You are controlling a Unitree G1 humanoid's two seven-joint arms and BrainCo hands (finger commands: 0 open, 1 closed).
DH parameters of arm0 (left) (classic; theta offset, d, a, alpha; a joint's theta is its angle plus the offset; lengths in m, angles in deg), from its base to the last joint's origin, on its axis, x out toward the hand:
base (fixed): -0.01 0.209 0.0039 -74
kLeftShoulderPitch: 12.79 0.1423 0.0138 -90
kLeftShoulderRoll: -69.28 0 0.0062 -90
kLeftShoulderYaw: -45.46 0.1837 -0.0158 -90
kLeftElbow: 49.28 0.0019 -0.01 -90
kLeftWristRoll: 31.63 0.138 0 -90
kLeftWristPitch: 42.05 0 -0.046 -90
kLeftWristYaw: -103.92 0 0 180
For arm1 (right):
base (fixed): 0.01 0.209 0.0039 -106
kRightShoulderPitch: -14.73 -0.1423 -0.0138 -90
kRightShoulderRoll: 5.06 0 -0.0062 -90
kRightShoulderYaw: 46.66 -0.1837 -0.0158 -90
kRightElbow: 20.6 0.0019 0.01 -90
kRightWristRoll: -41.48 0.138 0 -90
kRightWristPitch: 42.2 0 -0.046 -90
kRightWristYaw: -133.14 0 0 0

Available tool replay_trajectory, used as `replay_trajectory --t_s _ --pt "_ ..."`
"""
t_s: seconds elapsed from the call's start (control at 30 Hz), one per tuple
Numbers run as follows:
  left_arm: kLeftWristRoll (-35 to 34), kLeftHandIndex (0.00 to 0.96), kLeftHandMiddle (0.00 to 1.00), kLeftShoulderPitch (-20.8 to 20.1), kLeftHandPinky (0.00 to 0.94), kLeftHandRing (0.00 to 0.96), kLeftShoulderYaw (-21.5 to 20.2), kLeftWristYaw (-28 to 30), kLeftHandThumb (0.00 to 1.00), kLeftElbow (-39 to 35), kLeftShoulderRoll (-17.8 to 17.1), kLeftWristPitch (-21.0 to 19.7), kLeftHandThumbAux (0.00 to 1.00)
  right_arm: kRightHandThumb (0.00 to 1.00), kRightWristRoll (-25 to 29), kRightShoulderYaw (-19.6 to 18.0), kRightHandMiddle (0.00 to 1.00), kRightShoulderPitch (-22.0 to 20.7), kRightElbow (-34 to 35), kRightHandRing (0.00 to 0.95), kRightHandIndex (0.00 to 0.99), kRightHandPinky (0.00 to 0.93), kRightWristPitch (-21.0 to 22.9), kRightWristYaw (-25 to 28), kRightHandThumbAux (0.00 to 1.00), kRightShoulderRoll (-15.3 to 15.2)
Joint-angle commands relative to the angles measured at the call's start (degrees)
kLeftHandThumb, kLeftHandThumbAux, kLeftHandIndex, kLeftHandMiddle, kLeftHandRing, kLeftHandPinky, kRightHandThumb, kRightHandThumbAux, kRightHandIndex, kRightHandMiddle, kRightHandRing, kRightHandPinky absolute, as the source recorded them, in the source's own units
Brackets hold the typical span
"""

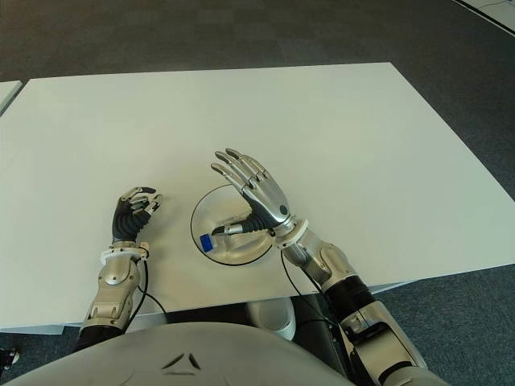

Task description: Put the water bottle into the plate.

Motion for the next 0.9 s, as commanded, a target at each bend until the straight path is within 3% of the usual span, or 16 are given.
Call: replay_trajectory --t_s 0.03,0.2,0.37,0.53,0.63,0.73,0.8,0.9 --pt "-0.23 0.435 0.823 1.12 0.833 0.832 0.04 0.97 0.703 1.64 -0.02 -1.35 0.72 0.139 -2.54 0.22 0.0 -0.9 -1.79 0.0 0.0 0.0 -0.66 -5.3 0.208 0.76" --pt "-0.34 0.434 0.82 1.12 0.826 0.829 -0.08 0.73 0.703 1.33 0.21 -2.41 0.72 0.138 -5.78 0.53 0.0 -1.95 -3.7 0.0 0.0 0.0 -0.67 -14.32 0.211 1.55" --pt "-0.25 0.434 0.818 1.12 0.815 0.824 -0.06 0.71 0.703 1.34 0.18 -2.42 0.72 0.124 -6.03 0.68 0.0 -3.14 -5.69 0.0 0.0 0.0 -1.63 -19.62 0.216 2.33" --pt "-0.24 0.434 0.816 1.07 0.802 0.82 -0.01 0.81 0.702 1.64 0.11 -1.64 0.721 0.118 -1.33 -0.1 0.0 -4.36 -8.19 0.0 0.0 0.0 -6.8 -22.24 0.258 4.0" --pt "-0.25 0.434 0.814 0.98 0.8 0.818 0.02 0.87 0.702 1.75 0.1 -1.5 0.721 0.121 1.77 -1.85 0.0 -3.59 -9.6 0.0 0.0 0.0 -8.41 -25.53 0.303 6.56" --pt "-0.18 0.434 0.813 0.98 0.809 0.818 0.12 0.91 0.702 1.75 0.08 -1.4 0.721 0.137 5.19 -4.65 0.0 -2.42 -10.46 0.0 0.0 0.0 -9.06 -28.62 0.436 9.18" --pt "-0.19 0.434 0.813 0.98 0.81 0.818 0.17 1.03 0.702 1.71 0.02 -1.44 0.721 0.148 8.27 -6.75 0.0 -1.79 -11.53 0.0 0.0 0.0 -9.63 -28.63 0.487 10.01" --pt "-0.12 0.434 0.814 0.95 0.81 0.819 0.24 1.03 0.702 1.72 -0.03 -1.3 0.721 0.155 15.52 -10.32 0.0 -0.12 -12.76 0.0 0.0 0.0 -9.63 -24.55 0.553 10.35"
